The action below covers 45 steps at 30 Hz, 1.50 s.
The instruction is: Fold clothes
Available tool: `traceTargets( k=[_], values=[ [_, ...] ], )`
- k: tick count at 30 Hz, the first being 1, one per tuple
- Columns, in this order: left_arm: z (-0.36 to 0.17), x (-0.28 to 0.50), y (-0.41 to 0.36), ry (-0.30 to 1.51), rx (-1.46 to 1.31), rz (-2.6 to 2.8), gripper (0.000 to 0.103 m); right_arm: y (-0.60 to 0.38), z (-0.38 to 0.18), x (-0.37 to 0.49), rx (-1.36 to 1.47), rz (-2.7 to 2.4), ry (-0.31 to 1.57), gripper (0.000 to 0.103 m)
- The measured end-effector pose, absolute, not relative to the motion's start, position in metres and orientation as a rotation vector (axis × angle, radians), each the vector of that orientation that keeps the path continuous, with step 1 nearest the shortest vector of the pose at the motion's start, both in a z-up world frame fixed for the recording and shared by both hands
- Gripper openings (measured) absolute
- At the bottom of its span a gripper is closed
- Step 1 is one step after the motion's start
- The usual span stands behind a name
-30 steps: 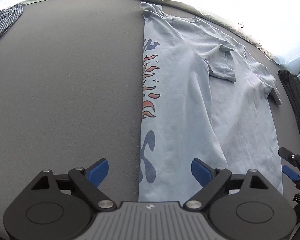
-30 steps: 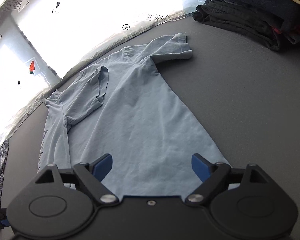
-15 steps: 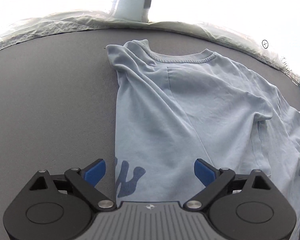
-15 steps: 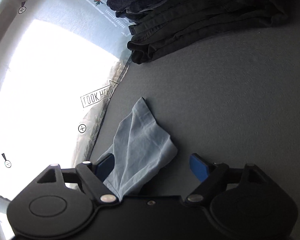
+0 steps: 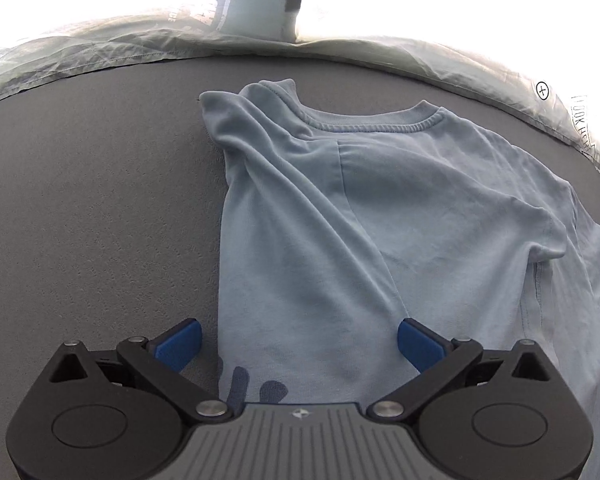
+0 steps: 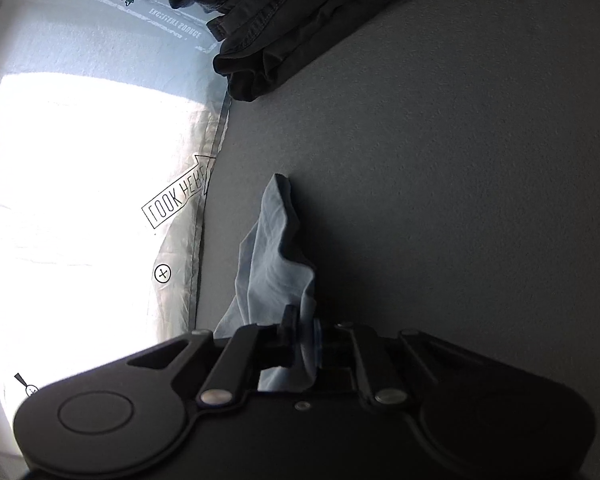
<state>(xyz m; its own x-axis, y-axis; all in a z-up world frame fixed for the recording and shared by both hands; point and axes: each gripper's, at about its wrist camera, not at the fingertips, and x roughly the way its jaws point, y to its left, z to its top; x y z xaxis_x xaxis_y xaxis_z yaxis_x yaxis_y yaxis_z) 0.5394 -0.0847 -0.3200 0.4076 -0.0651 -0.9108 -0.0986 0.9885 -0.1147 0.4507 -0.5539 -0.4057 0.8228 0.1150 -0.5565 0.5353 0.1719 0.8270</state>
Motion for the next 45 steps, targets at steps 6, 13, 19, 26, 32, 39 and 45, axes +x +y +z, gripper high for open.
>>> traceTargets(
  k=[6, 13, 19, 26, 32, 39, 45],
  values=[
    [-0.316, 0.522, -0.061, 1.181, -0.274, 0.051, 0.103, -0.526, -0.378, 0.46, 1.372, -0.065, 0.489, 0.007],
    [-0.313, 0.501, -0.052, 1.191, -0.265, 0.075, 0.103, -0.466, -0.35, 0.487, 1.233, 0.201, 0.575, 0.007],
    [-0.316, 0.497, -0.05, 1.211, -0.273, 0.084, 0.103, -0.404, -0.369, 0.499, 1.309, 0.311, 0.683, 0.007],
    [-0.314, 0.499, -0.046, 1.215, -0.268, 0.097, 0.103, -0.362, -0.399, 0.491, 1.478, 0.36, 0.749, 0.007],
    [-0.317, 0.501, -0.044, 1.226, -0.264, 0.109, 0.103, -0.334, -0.403, 0.496, 1.349, 0.412, 0.872, 0.007],
    [-0.318, 0.502, -0.047, 1.233, -0.233, 0.116, 0.103, -0.327, -0.439, 0.488, 1.428, 0.323, 0.959, 0.006],
    [-0.318, 0.502, -0.051, 1.24, -0.212, 0.125, 0.103, -0.327, -0.433, 0.49, 1.434, 0.322, 0.98, 0.017]
  ],
)
